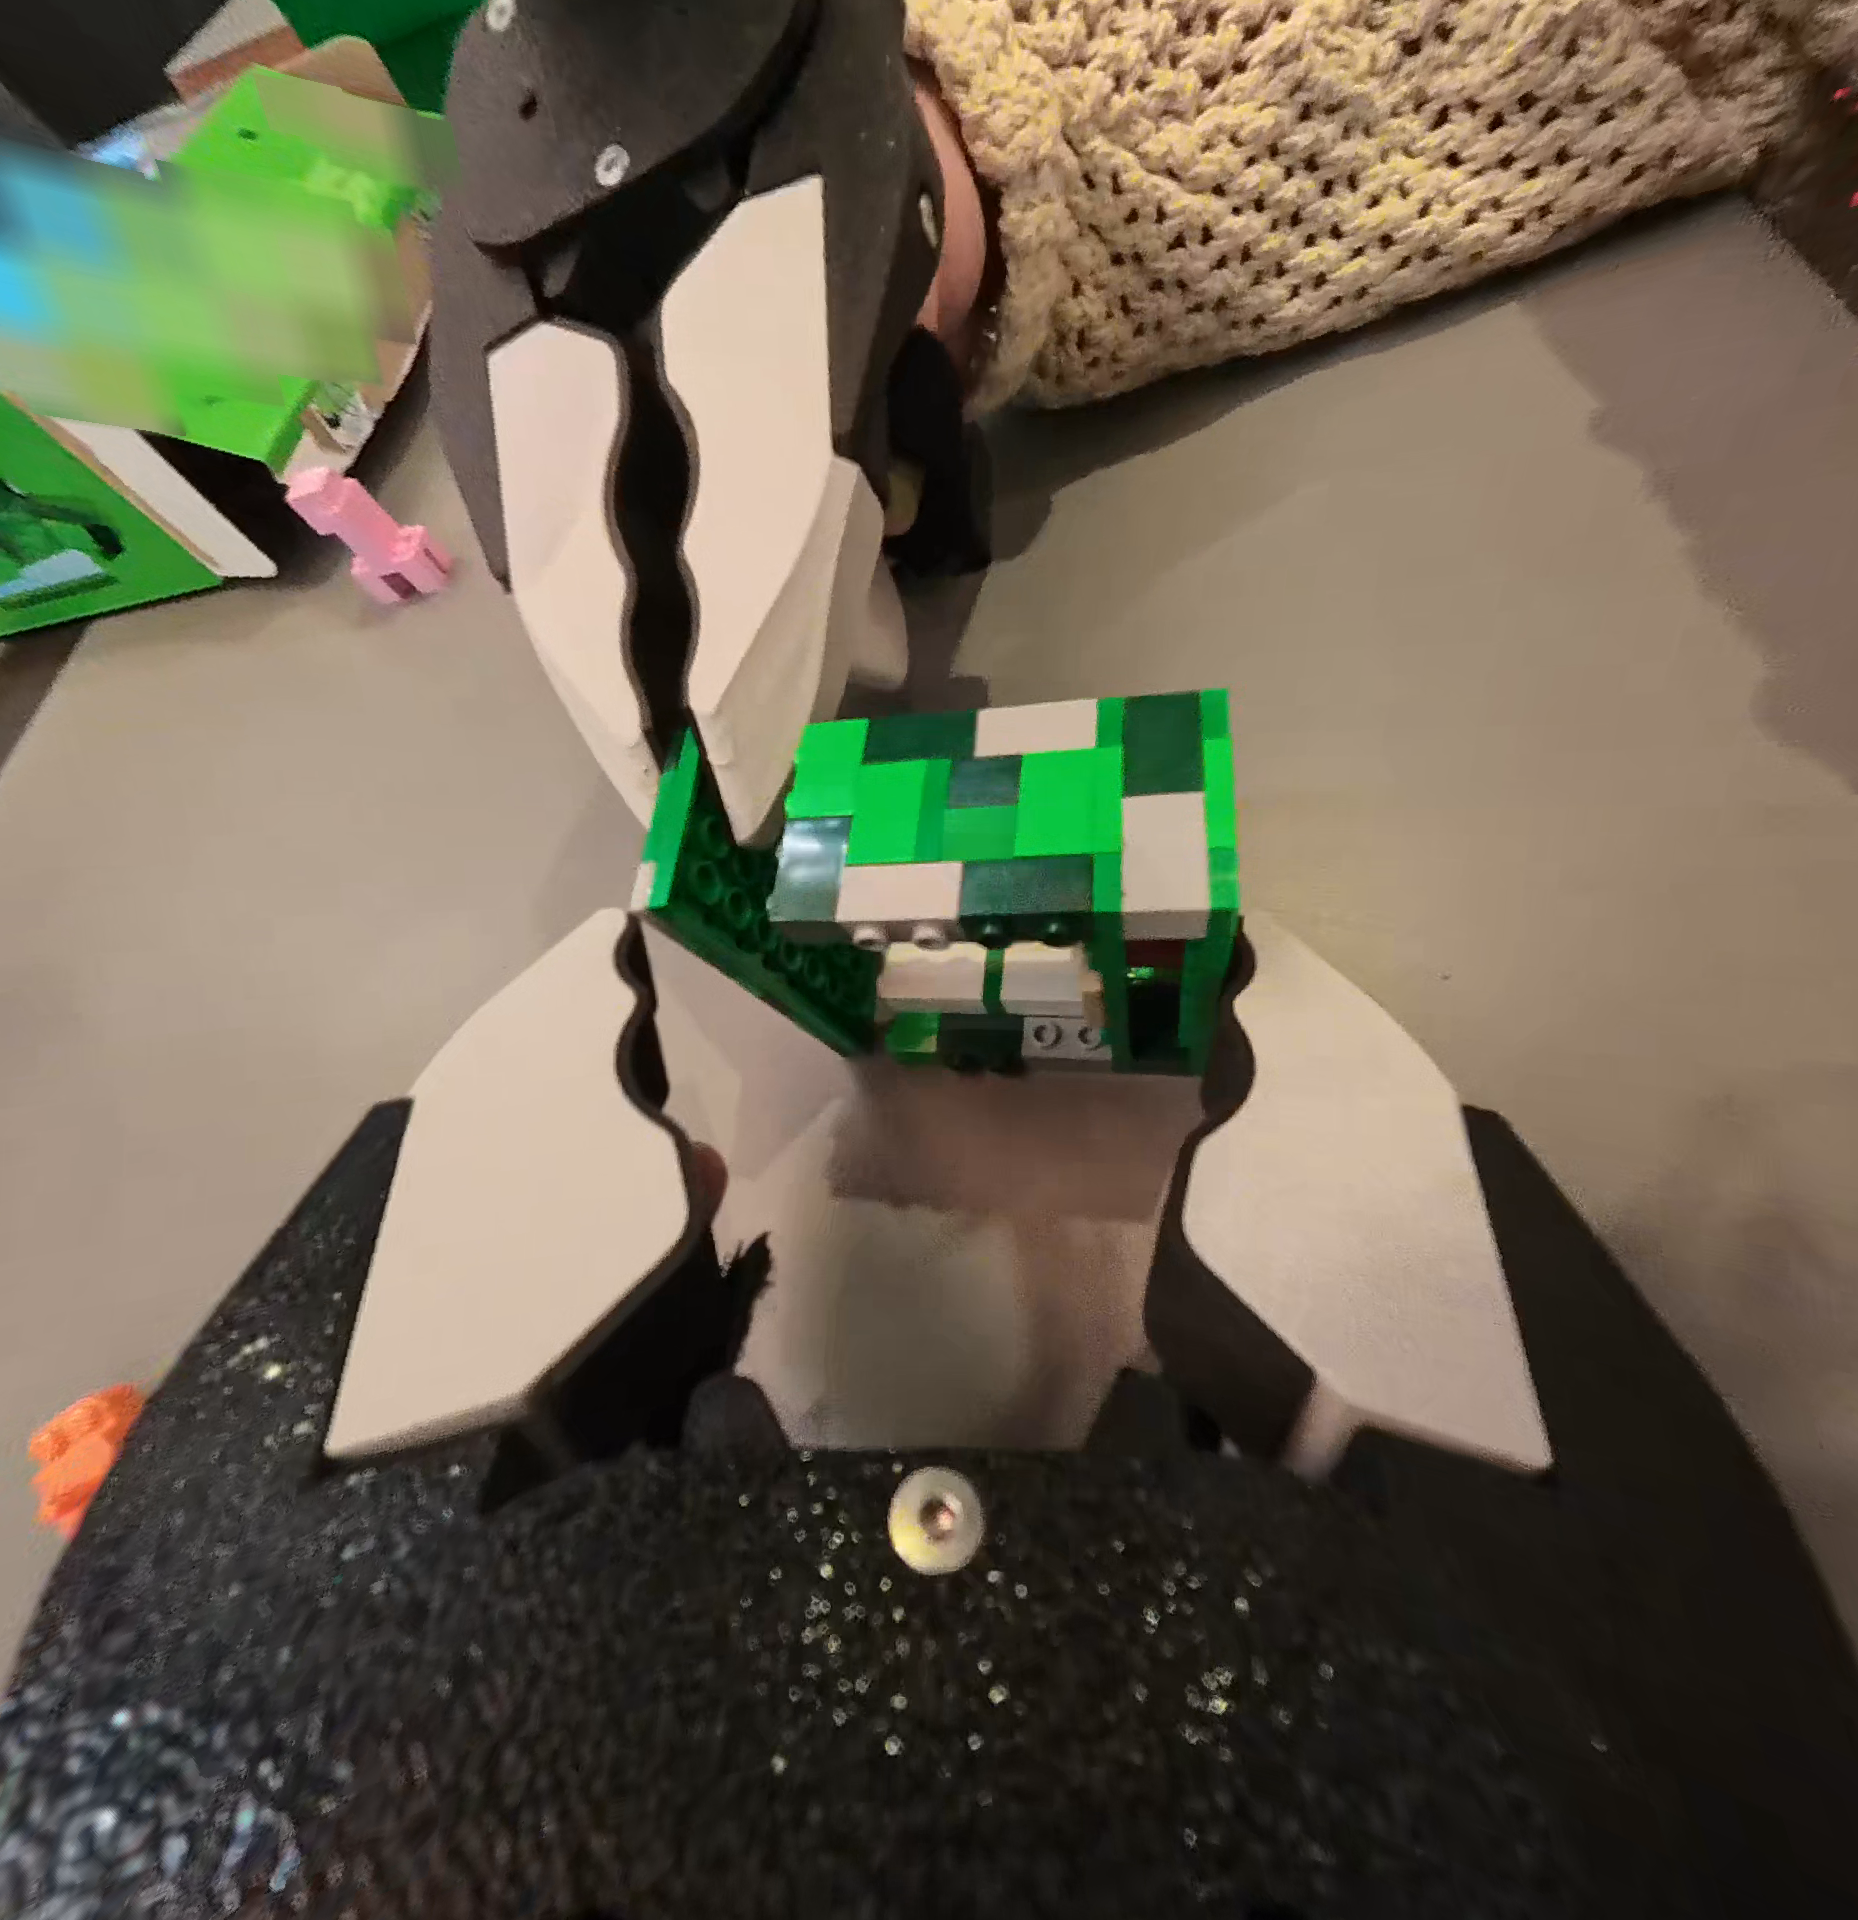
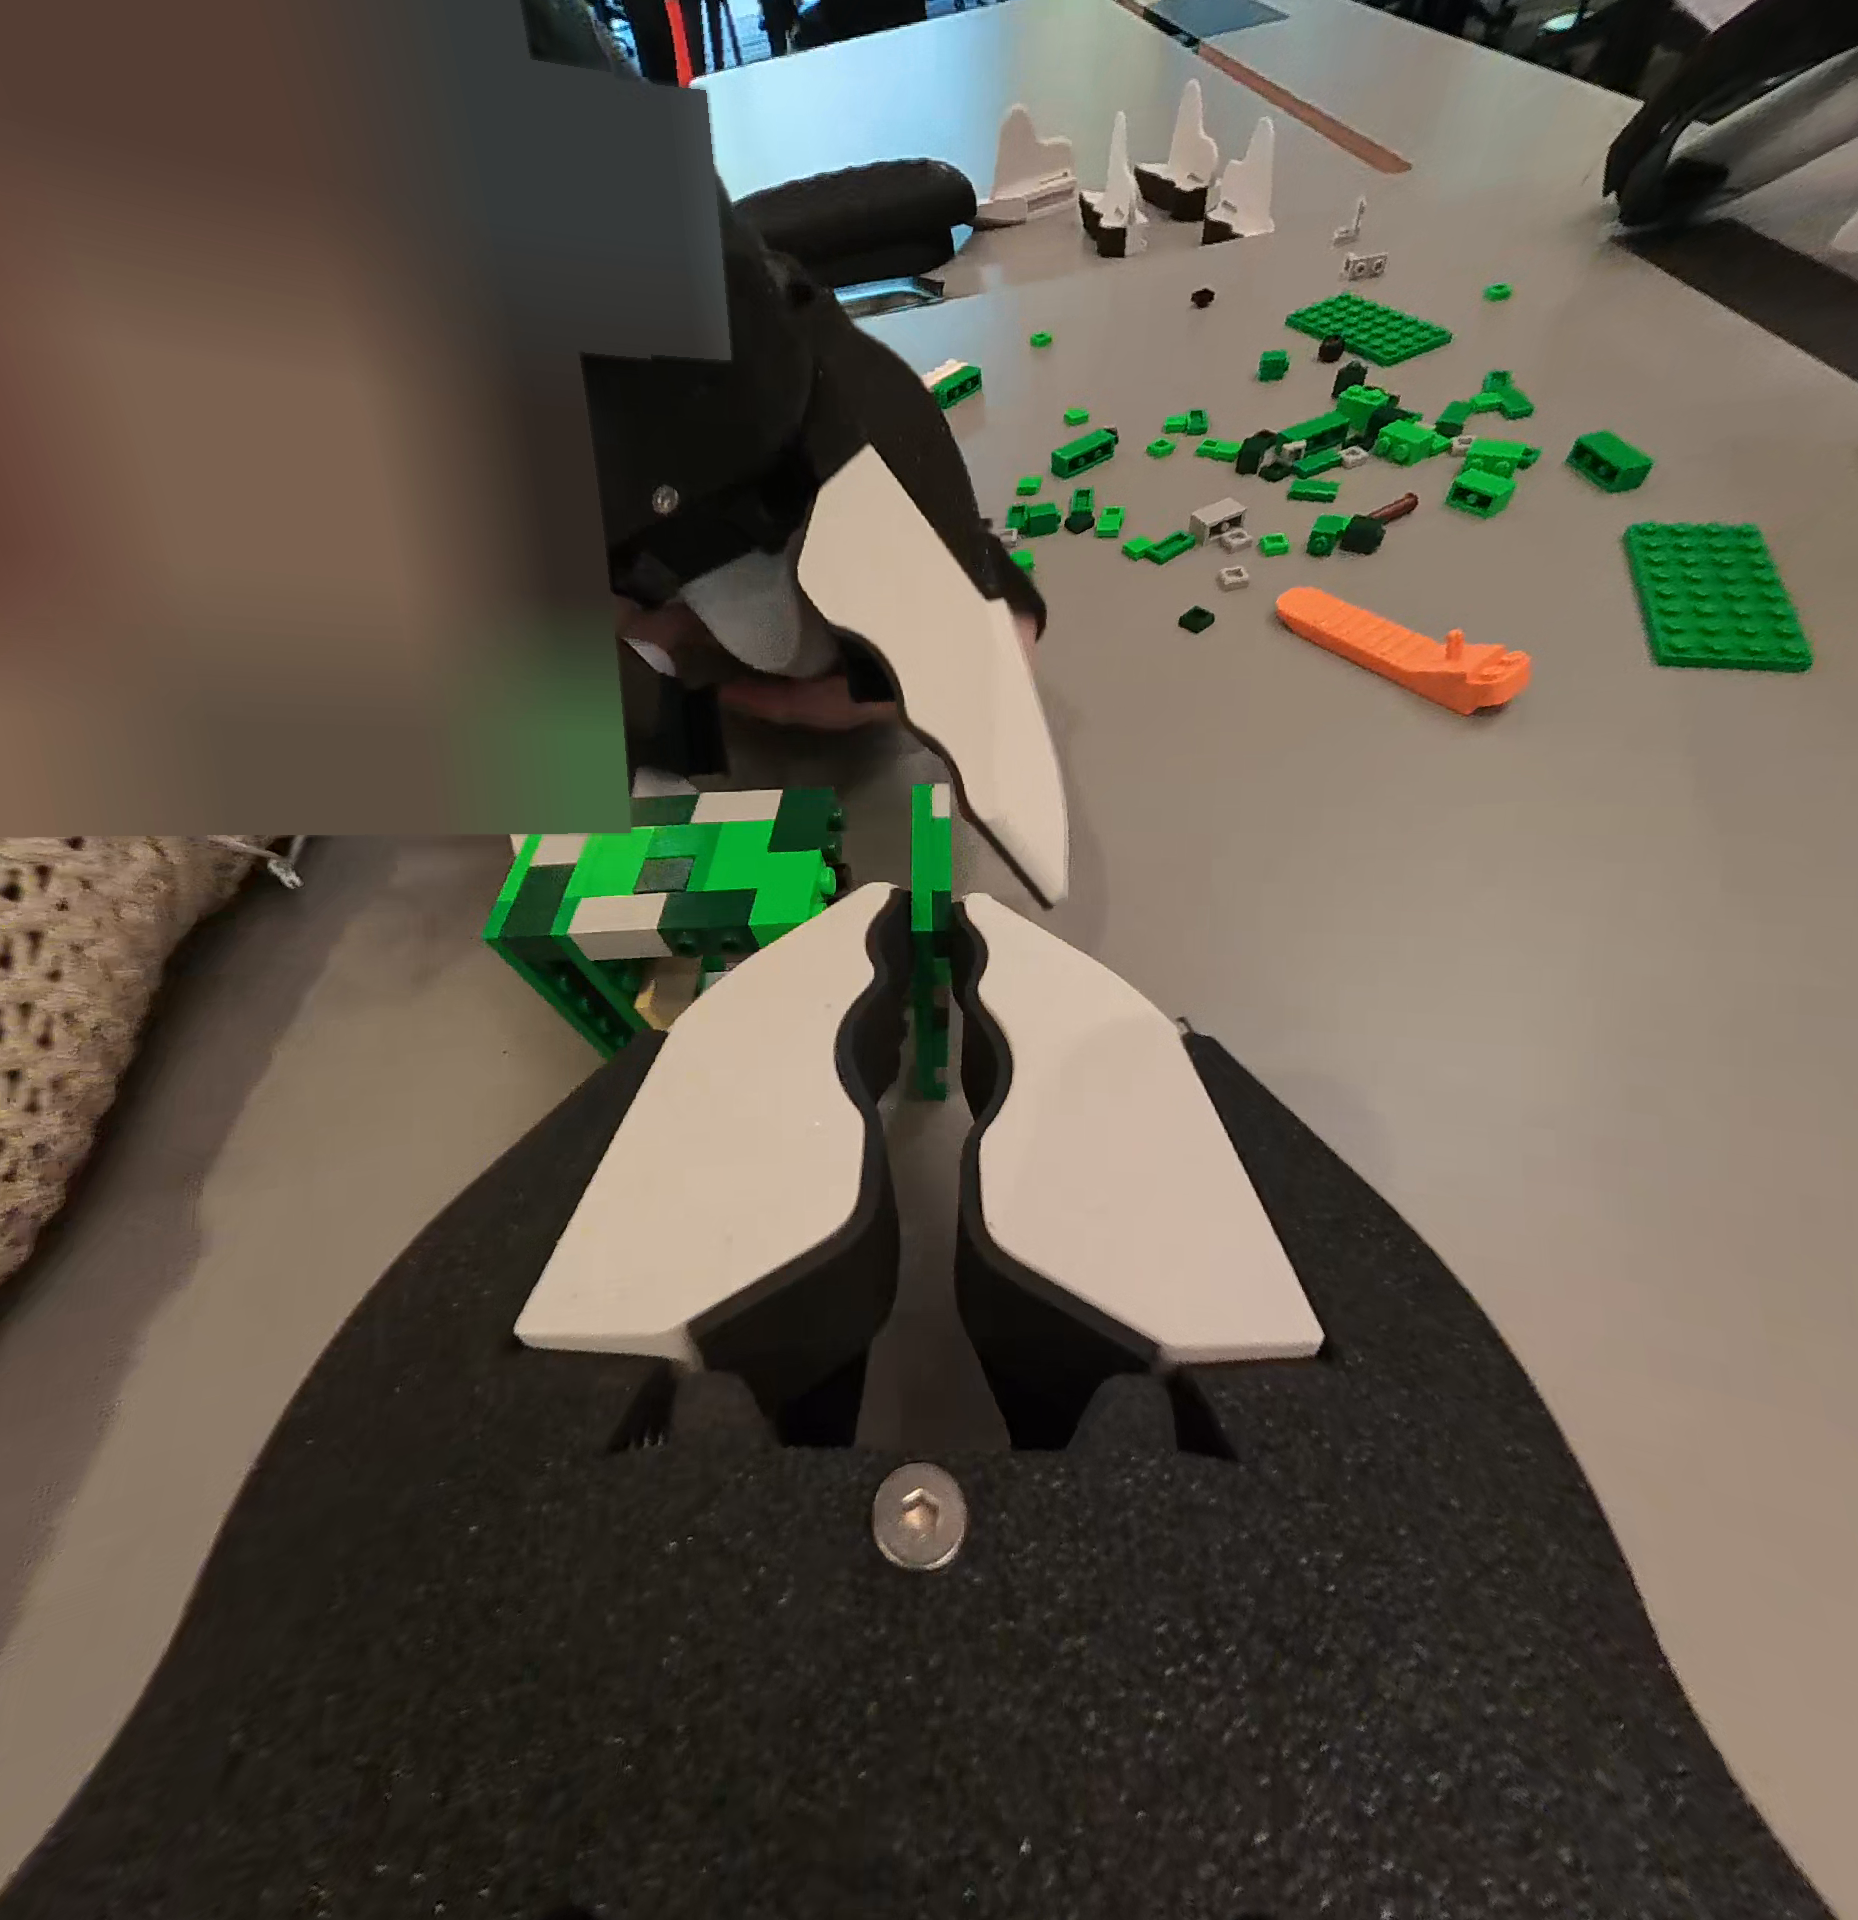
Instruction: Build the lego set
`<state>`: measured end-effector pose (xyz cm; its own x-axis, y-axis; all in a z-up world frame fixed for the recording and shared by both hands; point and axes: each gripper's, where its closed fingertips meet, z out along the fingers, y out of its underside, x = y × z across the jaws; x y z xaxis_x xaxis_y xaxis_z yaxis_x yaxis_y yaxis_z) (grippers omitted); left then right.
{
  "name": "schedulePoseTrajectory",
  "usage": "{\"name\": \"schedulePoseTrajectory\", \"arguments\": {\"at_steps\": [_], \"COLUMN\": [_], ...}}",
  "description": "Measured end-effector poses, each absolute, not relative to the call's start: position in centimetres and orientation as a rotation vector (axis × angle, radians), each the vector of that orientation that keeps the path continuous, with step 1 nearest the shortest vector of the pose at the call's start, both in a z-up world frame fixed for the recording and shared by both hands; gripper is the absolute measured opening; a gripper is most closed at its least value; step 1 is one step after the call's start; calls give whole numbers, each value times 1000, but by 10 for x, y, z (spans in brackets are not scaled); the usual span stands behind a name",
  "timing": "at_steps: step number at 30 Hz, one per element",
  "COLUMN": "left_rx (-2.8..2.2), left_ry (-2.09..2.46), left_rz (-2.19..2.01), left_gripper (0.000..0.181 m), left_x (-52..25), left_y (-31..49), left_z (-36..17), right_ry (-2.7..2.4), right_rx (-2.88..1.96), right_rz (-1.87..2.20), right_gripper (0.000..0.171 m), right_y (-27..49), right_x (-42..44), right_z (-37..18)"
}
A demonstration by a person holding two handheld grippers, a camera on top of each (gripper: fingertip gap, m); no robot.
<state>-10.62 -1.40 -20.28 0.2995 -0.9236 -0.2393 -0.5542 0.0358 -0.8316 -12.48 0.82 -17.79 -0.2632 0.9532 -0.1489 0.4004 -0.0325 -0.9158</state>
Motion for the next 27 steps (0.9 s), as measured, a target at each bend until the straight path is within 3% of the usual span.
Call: {"name": "schedulePoseTrajectory", "arguments": {"at_steps": [11,17,19,20,27], "left_rx": [-1695,-1688,-1686,-1689,-1707], "left_ry": [1411,1422,1429,1429,1424], "left_rz": [-569,-560,-562,-560,-572], "left_gripper": [79,77,76,76,75], "left_x": [-105,-105,-105,-105,-105], "left_y": [-17,-18,-19,-18,-17], "left_z": [-209,-210,-210,-210,-211], "right_ry": [-1652,-1662,-1691,-1738,-1894], "right_rx": [-1452,-1417,-1382,-1341,-1293], "right_rz": [1304,1338,1359,1388,1370], "right_gripper": [13,20,30,47,74], "right_y": [14,12,9,3,-8], "right_x": [-121,-112,-106,-101,-98], "right_z": [-176,-173,-172,-172,-182]}}
